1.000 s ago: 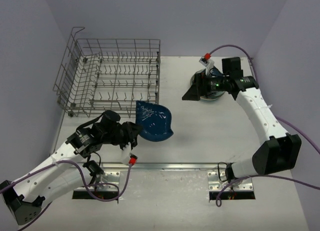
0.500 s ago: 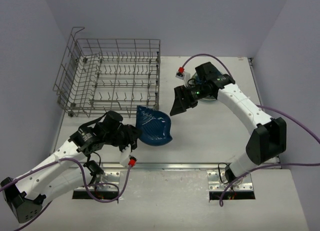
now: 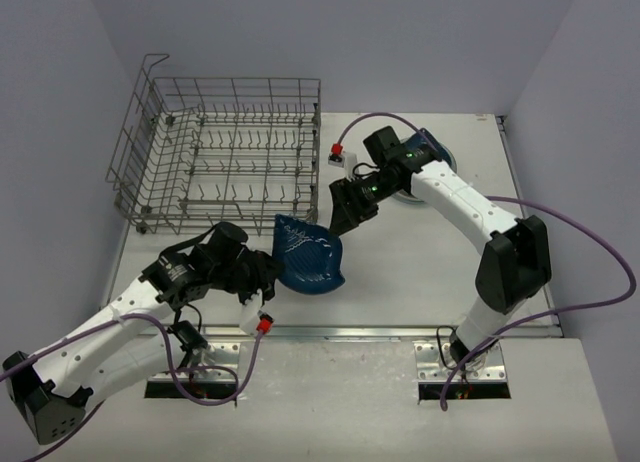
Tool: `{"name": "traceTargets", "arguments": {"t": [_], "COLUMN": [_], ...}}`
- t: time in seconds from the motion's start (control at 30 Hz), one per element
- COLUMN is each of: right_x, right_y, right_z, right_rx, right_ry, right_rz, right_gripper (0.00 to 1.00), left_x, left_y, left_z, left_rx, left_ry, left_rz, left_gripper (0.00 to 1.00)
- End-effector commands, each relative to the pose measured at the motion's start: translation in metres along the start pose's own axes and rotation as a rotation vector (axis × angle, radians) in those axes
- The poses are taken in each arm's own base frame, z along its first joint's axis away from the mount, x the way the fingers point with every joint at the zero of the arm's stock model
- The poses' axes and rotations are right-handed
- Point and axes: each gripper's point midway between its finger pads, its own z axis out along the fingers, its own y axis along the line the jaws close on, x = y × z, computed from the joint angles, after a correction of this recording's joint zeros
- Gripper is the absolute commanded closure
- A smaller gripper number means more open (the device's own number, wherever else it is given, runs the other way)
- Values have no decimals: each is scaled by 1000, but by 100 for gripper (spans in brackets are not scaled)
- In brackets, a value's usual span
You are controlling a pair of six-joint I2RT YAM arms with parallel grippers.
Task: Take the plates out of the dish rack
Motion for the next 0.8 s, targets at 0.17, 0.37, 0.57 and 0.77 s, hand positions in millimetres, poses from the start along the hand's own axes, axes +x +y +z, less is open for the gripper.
{"name": "traceTargets", "arguments": {"t": [0.17,0.37,0.57,0.77], "right_x": [5,8,9,13], "right_y": [16,17,19,23], "right_z": [21,29,33,34], "right_rx": [-12,-32,-64,-95], "right_ry": [82,127,140,156], "right_rz": [-120,-102,-86,-65], "right_gripper": [48,57,63,74], "left_x": [-14,-15,-14,-15], "left_y": [68,69,71,70], "left_z": [-11,-9,-8,-7], "left_rx": [-142,-145,-151,-161], "left_ry": [9,9,11,12], "left_rz": [694,713,725,742], "left_gripper": [100,100,100,100]}}
